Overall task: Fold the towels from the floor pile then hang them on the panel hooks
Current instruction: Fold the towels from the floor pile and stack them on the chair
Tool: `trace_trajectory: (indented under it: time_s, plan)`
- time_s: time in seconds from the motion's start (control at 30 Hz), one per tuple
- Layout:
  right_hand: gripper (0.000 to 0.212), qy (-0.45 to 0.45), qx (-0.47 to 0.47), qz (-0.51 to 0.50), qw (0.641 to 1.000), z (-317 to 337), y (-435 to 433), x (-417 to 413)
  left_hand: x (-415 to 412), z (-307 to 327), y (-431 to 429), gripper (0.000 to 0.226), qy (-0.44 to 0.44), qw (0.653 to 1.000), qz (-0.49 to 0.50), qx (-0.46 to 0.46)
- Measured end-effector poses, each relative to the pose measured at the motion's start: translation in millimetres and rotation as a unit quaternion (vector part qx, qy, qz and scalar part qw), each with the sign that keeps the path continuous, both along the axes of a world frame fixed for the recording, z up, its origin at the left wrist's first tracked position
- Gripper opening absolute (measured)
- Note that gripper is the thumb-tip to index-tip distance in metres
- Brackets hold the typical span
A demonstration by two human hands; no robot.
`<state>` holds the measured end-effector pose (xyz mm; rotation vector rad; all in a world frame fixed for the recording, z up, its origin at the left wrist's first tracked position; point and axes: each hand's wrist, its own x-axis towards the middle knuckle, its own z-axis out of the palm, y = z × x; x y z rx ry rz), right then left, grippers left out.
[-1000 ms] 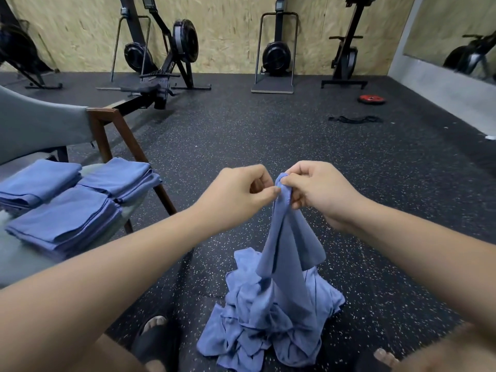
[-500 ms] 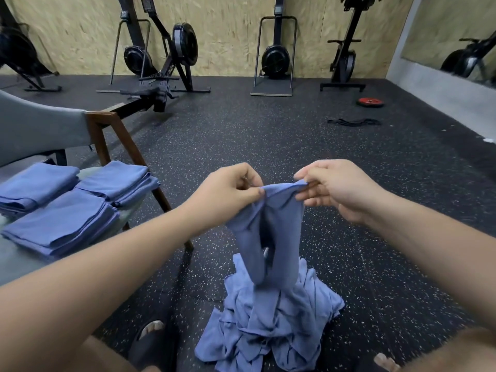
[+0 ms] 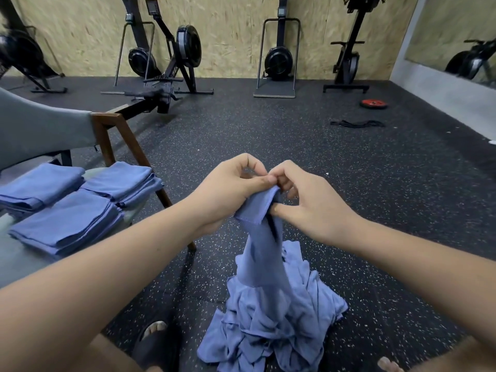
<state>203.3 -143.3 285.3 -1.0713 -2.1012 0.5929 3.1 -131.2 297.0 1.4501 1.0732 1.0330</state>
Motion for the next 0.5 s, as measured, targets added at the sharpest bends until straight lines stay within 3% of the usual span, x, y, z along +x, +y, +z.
trace_trajectory:
  time_s: [0.2,0.33,0.4,0.5]
  plan:
    - [0.031,0.066,-0.038,-0.010,0.997,2.9,4.9,4.6,0.4,8.3,-4.6,0.034,-0.036,0.999,-0.030,-0.003]
    - [0.020,0.093,-0.040,-0.070,0.992,4.7,15.0,12.0,-6.4,8.3,-9.1,0.072,0.063,0.992,-0.091,0.067]
    - [0.018,0.088,-0.040,-0.085,0.992,5.9,17.7,15.6,-7.5,5.8,-8.9,0.069,0.090,0.987,-0.087,0.096]
    - [0.013,0.071,-0.043,-0.091,0.992,5.8,21.3,19.5,-10.2,4.8,-4.1,0.039,0.050,0.992,-0.058,0.103]
